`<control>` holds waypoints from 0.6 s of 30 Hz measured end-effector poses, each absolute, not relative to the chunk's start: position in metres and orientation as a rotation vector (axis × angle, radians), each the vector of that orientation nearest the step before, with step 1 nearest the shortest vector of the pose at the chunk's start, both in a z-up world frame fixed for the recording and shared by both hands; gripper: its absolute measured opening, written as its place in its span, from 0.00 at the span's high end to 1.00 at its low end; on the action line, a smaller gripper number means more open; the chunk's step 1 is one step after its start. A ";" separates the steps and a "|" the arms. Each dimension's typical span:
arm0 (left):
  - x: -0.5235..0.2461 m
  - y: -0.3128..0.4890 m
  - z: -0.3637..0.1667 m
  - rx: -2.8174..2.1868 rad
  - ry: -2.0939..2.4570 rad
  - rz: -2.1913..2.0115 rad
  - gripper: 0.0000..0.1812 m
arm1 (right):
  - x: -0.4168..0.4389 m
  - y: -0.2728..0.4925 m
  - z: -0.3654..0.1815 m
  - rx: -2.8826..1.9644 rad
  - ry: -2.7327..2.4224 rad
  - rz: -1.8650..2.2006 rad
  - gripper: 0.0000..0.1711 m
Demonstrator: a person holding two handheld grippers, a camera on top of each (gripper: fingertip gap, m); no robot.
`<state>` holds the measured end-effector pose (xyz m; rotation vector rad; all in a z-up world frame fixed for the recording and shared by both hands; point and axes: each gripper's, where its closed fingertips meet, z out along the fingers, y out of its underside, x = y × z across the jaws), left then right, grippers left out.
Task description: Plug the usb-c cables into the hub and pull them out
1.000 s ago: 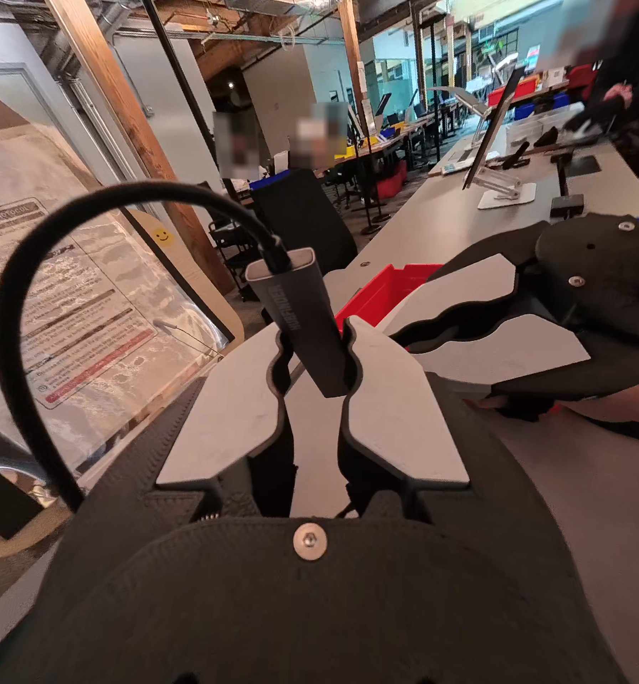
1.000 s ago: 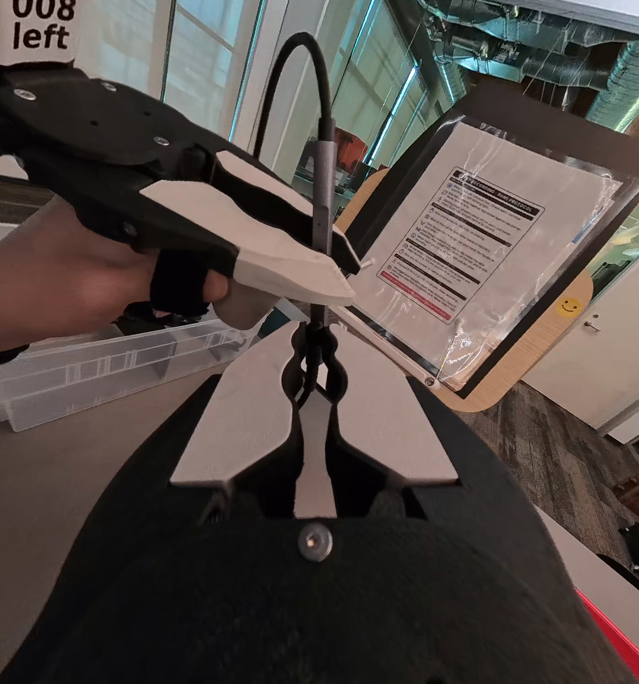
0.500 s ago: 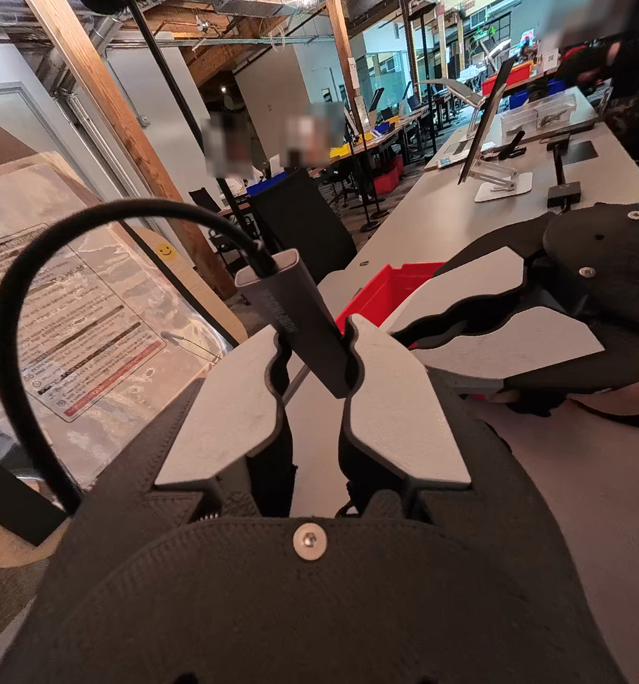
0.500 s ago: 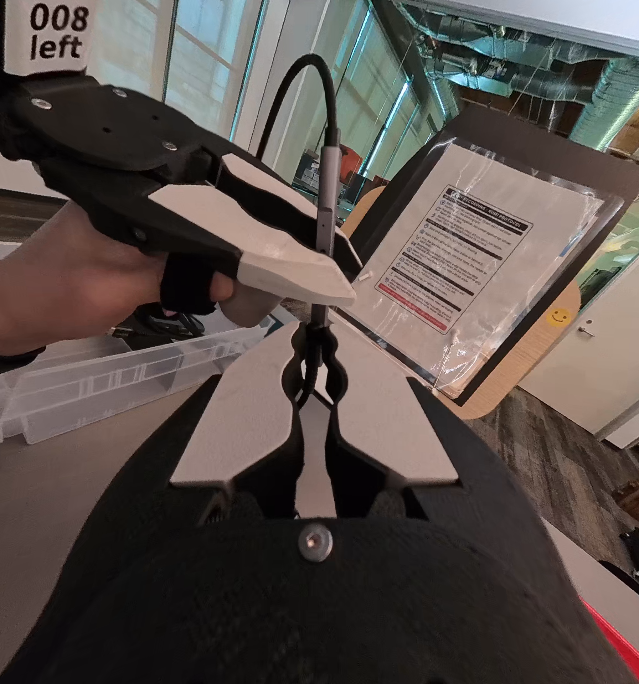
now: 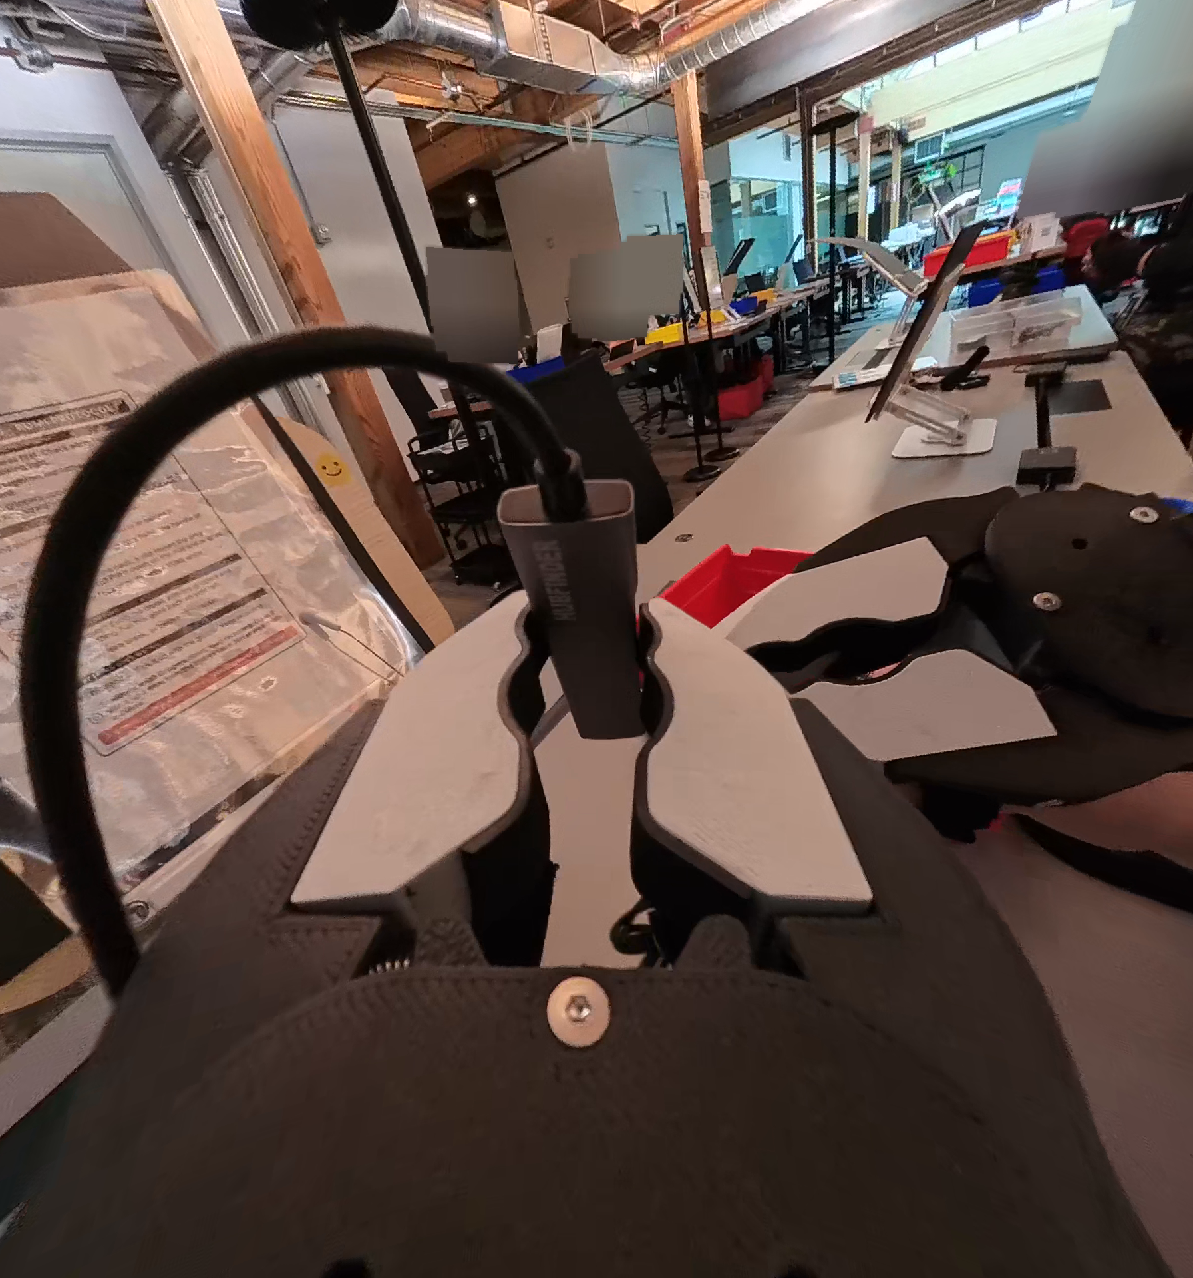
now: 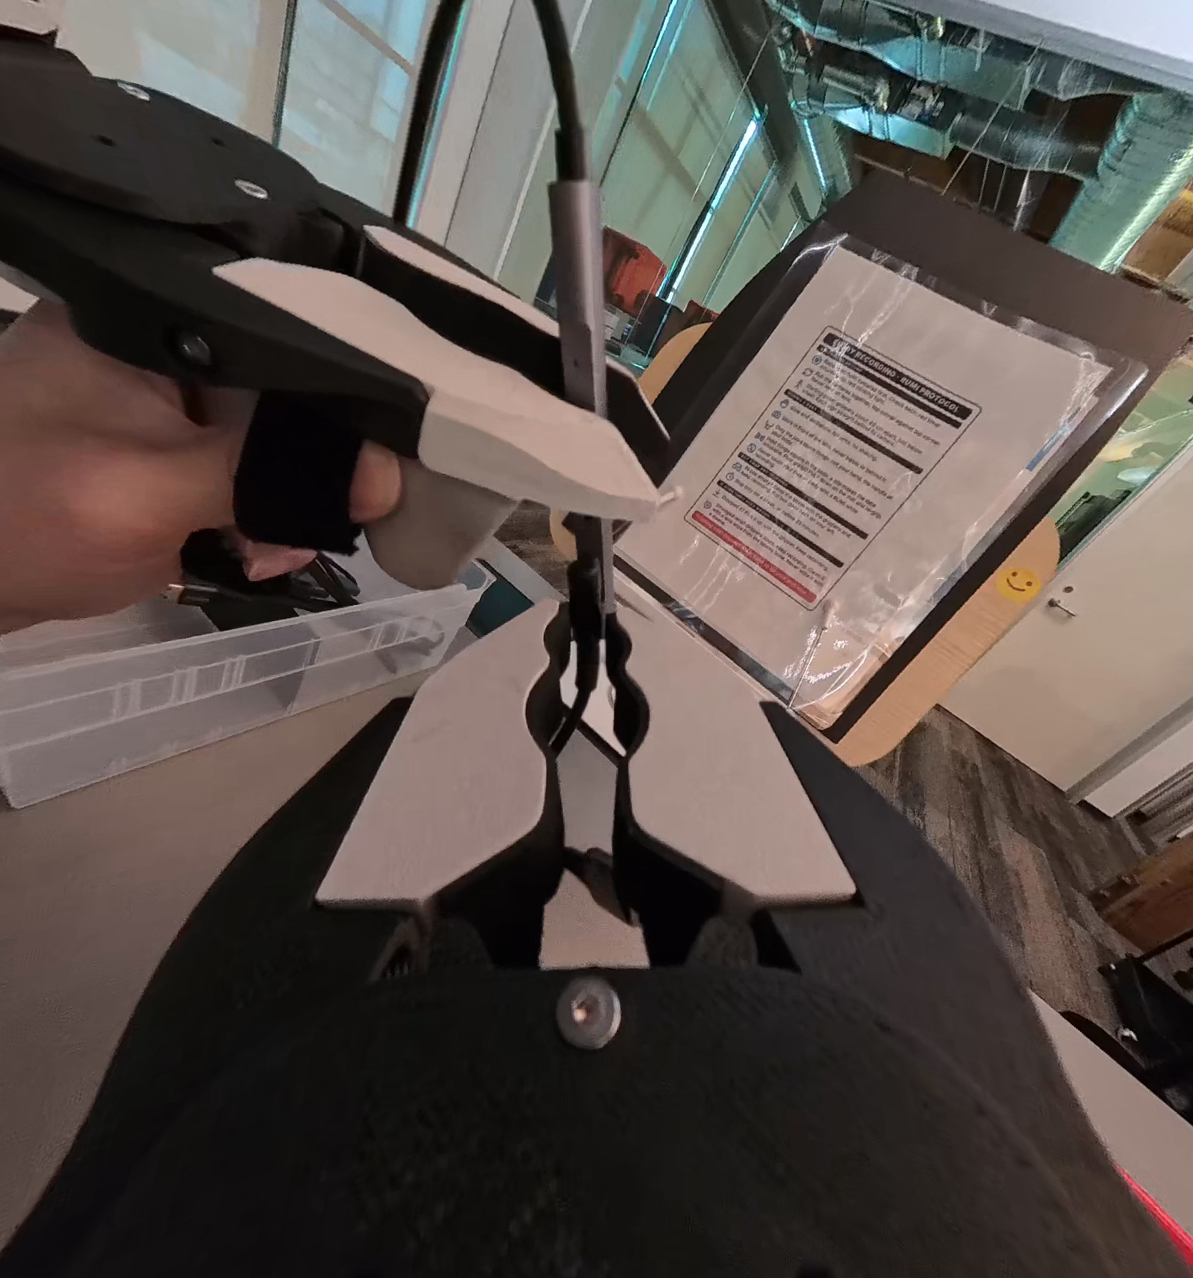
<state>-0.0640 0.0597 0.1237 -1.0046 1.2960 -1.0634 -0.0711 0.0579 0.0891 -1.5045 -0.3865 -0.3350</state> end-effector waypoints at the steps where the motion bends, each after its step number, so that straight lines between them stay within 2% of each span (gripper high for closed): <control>1: -0.064 0.060 0.124 -1.015 1.298 -1.080 0.87 | -0.072 0.058 0.090 -1.500 -0.390 -0.329 0.95; 18: -0.056 0.052 0.114 -1.156 1.255 -1.504 0.88 | -0.070 0.048 0.103 -1.370 -0.344 -0.304 0.96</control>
